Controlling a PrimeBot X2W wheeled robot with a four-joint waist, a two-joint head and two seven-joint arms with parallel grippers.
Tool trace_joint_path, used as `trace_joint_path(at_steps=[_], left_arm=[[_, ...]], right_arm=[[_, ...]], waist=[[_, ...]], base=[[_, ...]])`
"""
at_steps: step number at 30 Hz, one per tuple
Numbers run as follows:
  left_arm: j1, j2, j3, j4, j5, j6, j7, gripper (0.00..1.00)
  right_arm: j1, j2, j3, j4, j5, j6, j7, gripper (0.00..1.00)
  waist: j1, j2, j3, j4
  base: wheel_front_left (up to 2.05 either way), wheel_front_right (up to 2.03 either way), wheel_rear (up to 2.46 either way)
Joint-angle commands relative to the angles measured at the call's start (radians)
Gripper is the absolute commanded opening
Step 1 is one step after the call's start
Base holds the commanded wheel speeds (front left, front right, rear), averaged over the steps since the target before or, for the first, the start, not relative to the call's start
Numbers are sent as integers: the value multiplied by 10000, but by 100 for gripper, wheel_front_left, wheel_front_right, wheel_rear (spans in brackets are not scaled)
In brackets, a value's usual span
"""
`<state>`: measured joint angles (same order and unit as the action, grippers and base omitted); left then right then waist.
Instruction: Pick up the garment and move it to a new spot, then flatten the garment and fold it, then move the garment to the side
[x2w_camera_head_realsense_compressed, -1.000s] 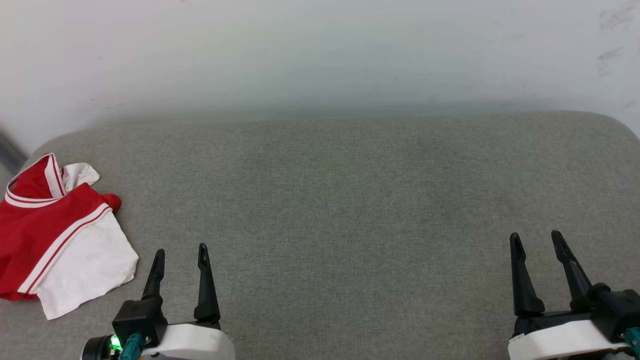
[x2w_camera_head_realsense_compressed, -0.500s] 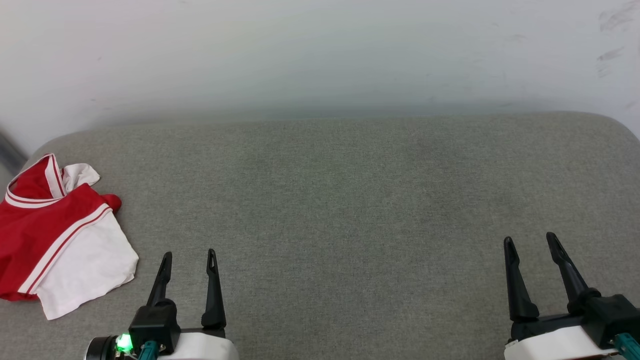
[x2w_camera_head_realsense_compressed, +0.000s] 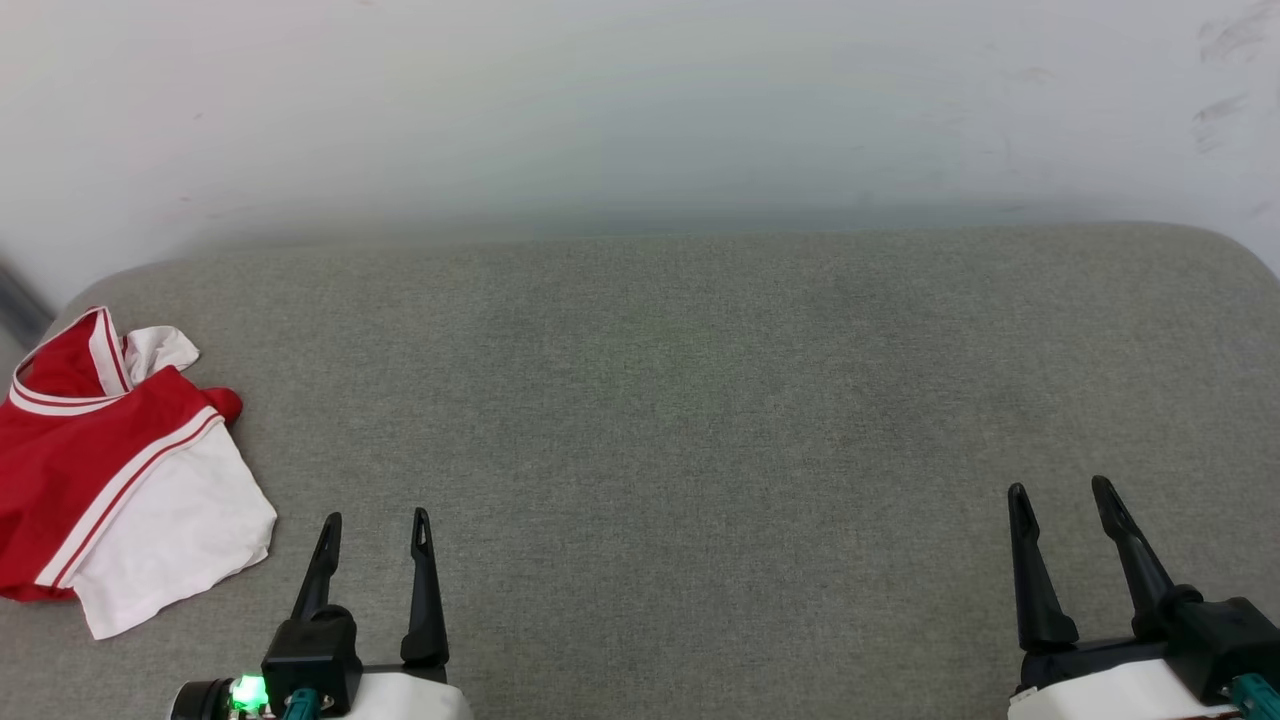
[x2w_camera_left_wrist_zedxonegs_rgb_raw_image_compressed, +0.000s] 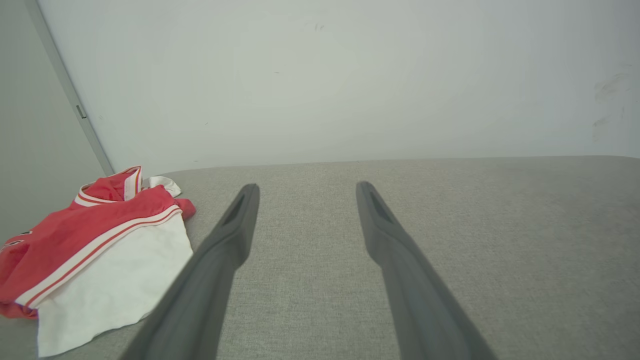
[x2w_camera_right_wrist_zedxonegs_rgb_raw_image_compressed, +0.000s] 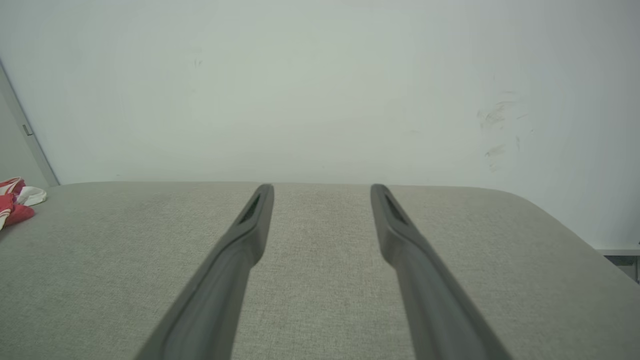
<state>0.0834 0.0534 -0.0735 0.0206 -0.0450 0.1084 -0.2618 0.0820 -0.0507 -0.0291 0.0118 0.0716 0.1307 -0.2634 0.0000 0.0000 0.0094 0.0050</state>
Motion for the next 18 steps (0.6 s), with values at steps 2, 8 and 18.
trace_joint_path(at_steps=[2, 8, 18], left_arm=[[42, -15, 34, 35, 21, -19, -48, 100], [49, -27, 78, 94, -79, -74, -49, 100], [-113, -31, 125, 177, -94, 16, -39, 100]], right_arm=[[45, 9, 10, 38, 171, 1, -21, 100], [88, 9, 33, 67, 385, 1, -21, 100], [167, 9, 31, -106, 230, 1, -21, 100]], waist=[[0, 0, 2, -2], [0, 0, 5, 4], [0, 0, 43, 494]], base=[[0, 0, 0], [0, 0, 0], [0, 0, 0]])
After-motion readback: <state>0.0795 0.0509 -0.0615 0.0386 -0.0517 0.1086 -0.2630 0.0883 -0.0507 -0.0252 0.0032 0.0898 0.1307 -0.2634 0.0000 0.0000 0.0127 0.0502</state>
